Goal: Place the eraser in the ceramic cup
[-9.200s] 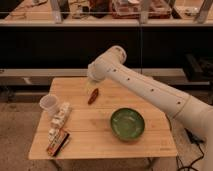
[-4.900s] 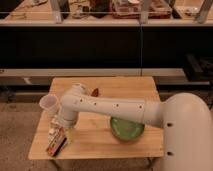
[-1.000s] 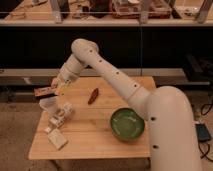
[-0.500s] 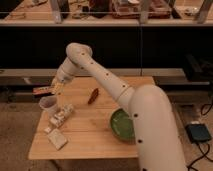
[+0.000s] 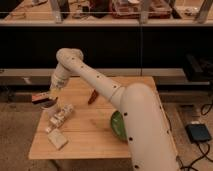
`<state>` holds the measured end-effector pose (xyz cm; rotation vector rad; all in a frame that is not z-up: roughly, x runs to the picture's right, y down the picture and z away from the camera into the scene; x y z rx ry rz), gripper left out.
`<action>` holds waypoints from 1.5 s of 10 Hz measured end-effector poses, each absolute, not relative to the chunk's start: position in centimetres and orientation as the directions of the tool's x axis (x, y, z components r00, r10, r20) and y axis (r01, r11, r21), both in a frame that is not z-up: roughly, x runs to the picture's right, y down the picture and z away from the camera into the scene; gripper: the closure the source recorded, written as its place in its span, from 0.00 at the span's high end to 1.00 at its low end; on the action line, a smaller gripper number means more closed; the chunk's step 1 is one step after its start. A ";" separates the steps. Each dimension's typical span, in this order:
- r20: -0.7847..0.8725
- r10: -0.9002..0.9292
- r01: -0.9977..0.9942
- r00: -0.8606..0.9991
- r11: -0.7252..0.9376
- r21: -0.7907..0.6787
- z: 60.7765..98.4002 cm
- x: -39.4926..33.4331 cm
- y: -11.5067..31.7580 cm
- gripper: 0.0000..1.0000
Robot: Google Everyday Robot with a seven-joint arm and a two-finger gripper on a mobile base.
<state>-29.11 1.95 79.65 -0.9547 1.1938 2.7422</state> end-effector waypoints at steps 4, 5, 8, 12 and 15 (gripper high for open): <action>-0.513 -0.210 -0.242 -0.832 -0.696 0.676 80.2 -29.7 3.6 0.45; -0.513 -0.201 -0.247 -0.834 -0.696 0.675 80.3 -29.6 4.0 0.56; -0.524 -0.179 -0.260 -0.833 -0.708 0.656 80.3 -29.3 4.5 0.79; -0.525 -0.185 -0.244 -0.831 -0.727 0.642 80.0 -28.5 4.3 0.80; -0.525 -0.221 -0.215 -0.822 -0.733 0.645 79.5 -28.1 3.7 0.80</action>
